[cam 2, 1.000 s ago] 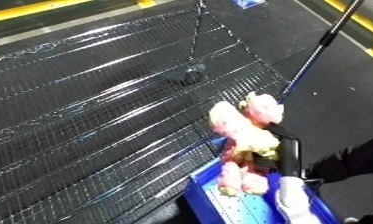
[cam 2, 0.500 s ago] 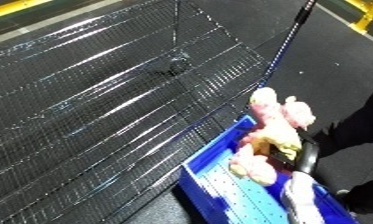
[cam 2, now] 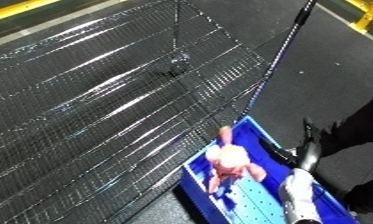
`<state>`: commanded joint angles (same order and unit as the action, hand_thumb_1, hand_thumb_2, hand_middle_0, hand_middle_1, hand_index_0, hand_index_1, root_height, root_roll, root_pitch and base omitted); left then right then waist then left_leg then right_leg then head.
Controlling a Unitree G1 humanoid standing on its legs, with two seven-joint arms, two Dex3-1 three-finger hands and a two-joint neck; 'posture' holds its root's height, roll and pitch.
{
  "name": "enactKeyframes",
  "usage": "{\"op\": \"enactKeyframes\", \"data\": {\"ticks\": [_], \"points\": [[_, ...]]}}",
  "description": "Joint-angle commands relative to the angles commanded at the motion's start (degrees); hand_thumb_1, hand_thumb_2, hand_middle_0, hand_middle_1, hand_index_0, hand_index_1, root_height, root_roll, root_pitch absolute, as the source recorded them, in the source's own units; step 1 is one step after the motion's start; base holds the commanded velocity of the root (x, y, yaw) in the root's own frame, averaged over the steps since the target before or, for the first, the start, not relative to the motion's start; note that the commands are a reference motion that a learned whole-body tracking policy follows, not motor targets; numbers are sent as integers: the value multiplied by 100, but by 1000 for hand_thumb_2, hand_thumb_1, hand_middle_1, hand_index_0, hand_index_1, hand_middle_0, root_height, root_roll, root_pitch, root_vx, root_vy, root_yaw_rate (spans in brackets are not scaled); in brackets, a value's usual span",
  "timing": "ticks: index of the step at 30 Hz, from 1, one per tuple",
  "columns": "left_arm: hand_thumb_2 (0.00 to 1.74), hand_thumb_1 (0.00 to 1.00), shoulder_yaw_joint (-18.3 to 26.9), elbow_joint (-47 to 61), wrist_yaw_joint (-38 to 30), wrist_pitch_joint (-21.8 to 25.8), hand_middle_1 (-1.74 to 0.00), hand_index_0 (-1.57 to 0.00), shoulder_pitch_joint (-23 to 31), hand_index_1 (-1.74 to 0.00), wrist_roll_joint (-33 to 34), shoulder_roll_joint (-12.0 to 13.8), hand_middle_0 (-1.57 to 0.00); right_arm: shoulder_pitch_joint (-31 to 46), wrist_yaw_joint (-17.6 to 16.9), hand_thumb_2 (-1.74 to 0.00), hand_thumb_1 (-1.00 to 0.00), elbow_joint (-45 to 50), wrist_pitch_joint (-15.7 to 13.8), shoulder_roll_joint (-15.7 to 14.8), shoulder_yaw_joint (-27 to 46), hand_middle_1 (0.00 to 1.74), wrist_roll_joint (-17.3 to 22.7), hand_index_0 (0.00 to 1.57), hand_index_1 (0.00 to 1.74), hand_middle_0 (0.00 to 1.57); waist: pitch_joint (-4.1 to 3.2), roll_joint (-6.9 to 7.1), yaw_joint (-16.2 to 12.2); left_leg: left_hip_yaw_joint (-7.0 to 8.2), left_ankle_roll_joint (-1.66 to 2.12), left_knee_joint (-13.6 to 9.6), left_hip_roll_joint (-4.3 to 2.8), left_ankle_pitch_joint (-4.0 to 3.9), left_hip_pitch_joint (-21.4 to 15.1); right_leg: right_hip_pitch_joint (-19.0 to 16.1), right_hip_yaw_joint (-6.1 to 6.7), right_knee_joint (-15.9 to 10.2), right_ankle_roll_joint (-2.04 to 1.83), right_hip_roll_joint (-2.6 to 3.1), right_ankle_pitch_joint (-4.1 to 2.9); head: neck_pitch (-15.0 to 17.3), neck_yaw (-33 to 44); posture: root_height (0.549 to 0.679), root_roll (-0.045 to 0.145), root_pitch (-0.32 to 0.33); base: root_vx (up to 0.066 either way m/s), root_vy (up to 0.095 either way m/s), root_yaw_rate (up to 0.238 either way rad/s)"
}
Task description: Pick up the object and place it into the box
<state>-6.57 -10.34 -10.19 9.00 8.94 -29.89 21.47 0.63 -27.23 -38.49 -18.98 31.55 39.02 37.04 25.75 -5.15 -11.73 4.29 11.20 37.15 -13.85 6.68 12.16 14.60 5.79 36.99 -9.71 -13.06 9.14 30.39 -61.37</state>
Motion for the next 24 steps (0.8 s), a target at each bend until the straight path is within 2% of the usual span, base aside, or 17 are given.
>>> {"op": "enactKeyframes", "data": {"ticks": [6, 11, 15, 19, 24], "points": [[1740, 1000, 39, 60, -2, 10, -1740, -1570, 71, -1740, -9, -3, -1570, -53, -91, 0, 0, 137, -101, -40, 43, 0, 40, 0, 0, 0, -38, -6, 41, 13, -7, -94, 11, -24, -43, -46, -26, -82, -12, 9, 5, 55, 34, 637, 82, -223, 18, -6, 2], [1740, 1000, 67, 85, -13, 11, -1740, -1570, 97, -1740, -23, -41, -1570, -66, -90, 0, 0, 510, -95, -127, -139, 0, -178, 0, 0, 0, -55, -10, 90, 13, -8, -156, 20, -43, -74, -97, -46, -145, -19, 18, 16, 114, 199, 639, 80, -218, 18, 2, 5], [1740, 1000, 121, 64, -22, -12, -1740, -1570, 119, -1740, -51, -106, -1570, -72, 71, 0, 0, 1008, -52, -386, -510, 0, -305, 0, 0, 0, -65, -4, 138, 14, -8, -209, 20, -62, -96, -153, -72, -198, -23, 31, 26, 272, 539, 640, 75, -216, 3, 9, 44], [1740, 1000, 188, 68, -28, -63, -1740, -1570, 166, -1740, -37, -153, -1570, -41, 354, 0, 0, 1509, 23, -681, -963, 0, -319, 0, 0, 0, -109, 33, 232, -18, -8, -290, 24, -94, -108, -242, -122, -281, -22, 46, 30, 351, 1000, 642, 68, -213, 2, 6, 93], [1740, 1000, 234, 140, -15, -121, -1740, -1570, 230, -1740, 39, -160, -1570, 19, 587, 0, 0, 1996, 112, -848, -1323, 0, -439, 0, 0, 0, -128, 81, 320, -55, -9, -314, 25, -111, -96, -275, -176, -284, -19, 54, 50, 467, 1424, 641, 60, -213, 8, 11, 73]]}}
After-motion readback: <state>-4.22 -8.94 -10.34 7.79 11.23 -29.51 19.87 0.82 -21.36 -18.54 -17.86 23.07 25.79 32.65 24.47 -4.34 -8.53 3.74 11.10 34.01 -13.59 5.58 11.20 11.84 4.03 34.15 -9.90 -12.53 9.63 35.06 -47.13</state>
